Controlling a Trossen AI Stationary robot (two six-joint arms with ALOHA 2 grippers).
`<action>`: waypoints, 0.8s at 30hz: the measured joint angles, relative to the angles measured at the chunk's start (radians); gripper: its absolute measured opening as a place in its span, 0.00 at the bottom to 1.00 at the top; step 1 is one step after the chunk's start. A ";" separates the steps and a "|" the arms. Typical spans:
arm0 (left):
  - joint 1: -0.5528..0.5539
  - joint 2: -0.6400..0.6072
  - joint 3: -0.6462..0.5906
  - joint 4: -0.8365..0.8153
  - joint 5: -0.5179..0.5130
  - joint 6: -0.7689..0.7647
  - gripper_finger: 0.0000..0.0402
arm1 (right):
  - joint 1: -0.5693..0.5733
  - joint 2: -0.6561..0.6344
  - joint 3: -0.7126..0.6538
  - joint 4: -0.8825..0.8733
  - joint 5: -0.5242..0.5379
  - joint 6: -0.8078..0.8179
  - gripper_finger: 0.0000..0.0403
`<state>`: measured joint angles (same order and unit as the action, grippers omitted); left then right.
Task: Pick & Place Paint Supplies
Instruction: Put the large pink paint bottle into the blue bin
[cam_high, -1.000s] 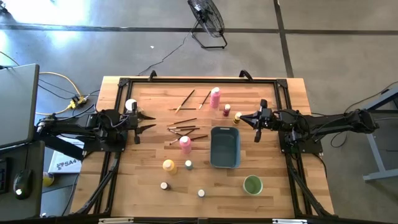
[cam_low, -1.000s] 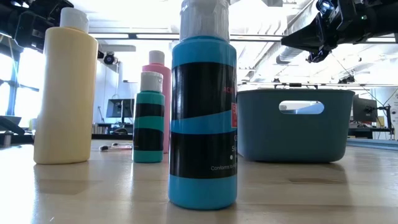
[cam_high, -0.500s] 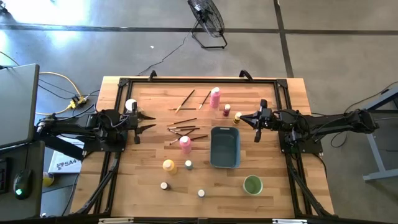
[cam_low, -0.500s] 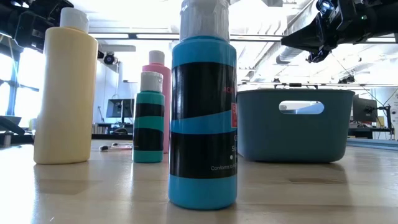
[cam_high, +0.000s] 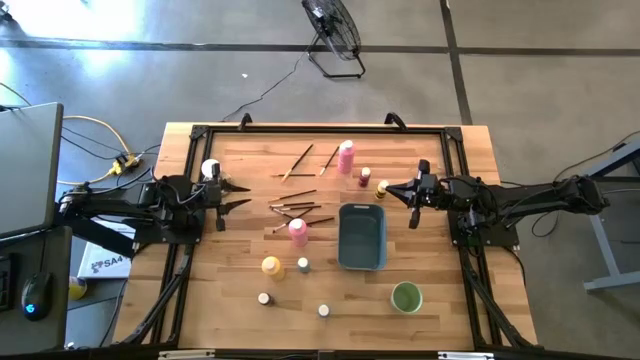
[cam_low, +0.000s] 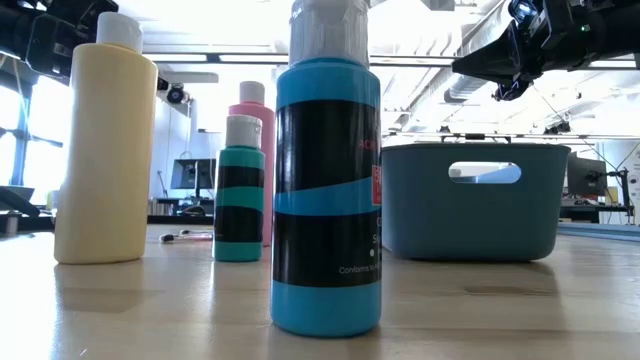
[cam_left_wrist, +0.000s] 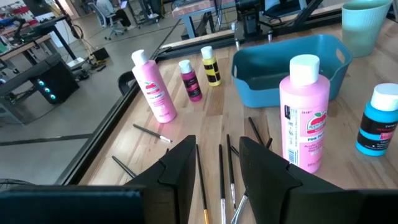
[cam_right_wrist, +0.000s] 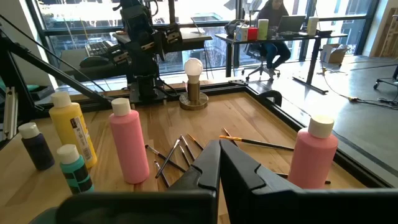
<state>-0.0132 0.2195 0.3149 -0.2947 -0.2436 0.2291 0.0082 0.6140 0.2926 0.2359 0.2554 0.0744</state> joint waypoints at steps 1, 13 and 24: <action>0.000 0.000 0.000 0.000 0.000 0.000 0.30 | 0.000 0.000 0.000 0.000 0.000 0.000 0.01; 0.000 0.000 0.000 0.000 0.000 -0.043 0.30 | 0.000 0.000 0.000 0.000 0.004 0.000 0.01; 0.000 0.000 0.000 0.000 0.000 -0.043 0.30 | 0.000 0.000 0.000 0.000 0.004 0.000 0.01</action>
<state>-0.0132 0.2195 0.3149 -0.2945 -0.2436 0.1856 0.0082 0.6140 0.2924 0.2359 0.2592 0.0742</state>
